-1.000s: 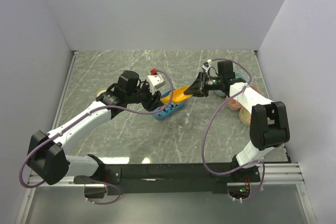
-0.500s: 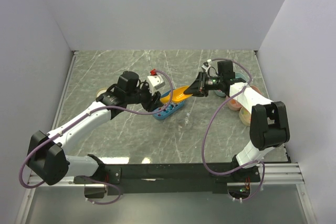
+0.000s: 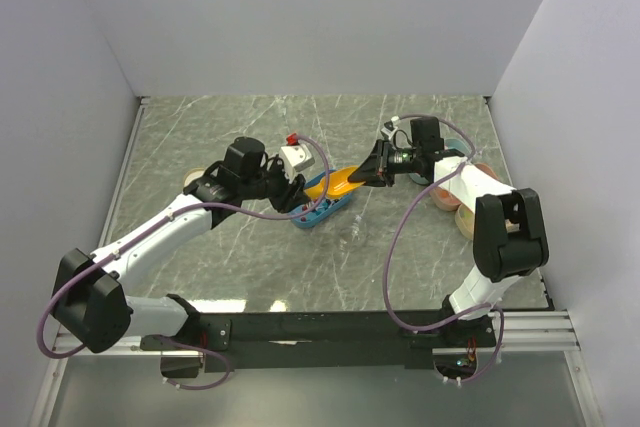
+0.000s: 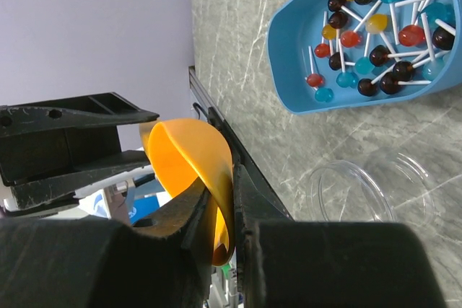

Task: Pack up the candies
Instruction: Pick up the spatula from the center of the board.

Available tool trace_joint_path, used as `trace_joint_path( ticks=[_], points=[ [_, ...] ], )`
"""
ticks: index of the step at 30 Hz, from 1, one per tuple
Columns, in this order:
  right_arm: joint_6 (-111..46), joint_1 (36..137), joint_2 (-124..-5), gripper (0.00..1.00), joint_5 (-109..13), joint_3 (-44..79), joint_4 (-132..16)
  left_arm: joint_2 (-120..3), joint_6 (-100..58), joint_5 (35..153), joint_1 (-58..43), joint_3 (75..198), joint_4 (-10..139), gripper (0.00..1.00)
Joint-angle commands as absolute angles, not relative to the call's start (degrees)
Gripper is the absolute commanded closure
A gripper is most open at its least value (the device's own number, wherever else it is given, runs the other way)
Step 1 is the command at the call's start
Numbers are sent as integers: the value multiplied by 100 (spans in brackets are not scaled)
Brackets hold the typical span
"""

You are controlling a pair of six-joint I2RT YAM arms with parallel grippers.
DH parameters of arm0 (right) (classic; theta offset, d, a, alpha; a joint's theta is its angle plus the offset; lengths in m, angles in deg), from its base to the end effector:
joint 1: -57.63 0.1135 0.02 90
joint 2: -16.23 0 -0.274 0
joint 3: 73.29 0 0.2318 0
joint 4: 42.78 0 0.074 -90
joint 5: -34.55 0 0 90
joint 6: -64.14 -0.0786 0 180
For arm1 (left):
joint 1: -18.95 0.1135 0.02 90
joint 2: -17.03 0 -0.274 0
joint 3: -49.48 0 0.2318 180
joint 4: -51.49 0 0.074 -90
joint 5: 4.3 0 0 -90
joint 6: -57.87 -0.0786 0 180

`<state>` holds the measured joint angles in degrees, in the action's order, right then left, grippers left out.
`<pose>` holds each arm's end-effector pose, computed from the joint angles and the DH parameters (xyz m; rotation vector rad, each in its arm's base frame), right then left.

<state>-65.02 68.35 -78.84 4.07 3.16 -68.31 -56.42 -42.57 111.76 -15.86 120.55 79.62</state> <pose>0.3270 0.1308 0.2331 0.0263 2.4121 1.6337 0.2251 -0.1985 0.2931 1.0690 1.8398 -0.7316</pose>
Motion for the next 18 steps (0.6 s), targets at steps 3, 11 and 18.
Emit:
trace_joint_path(
  ticks=[3, 11, 18],
  points=[
    [-6576, 6897, -7931, 100, 642, 517, -6701, -5627, -4346, 11338, -1577, 11994, 7792, 57],
    [-6602, 6915, -7984, 100, 686, 596, -6675, -5583, -4373, 11259, -1577, 11888, 7809, 47],
    [-6690, 6915, -8001, 100, 739, 552, -6543, -5557, -4382, 11251, -1577, 11818, 7809, 55]
  ],
)
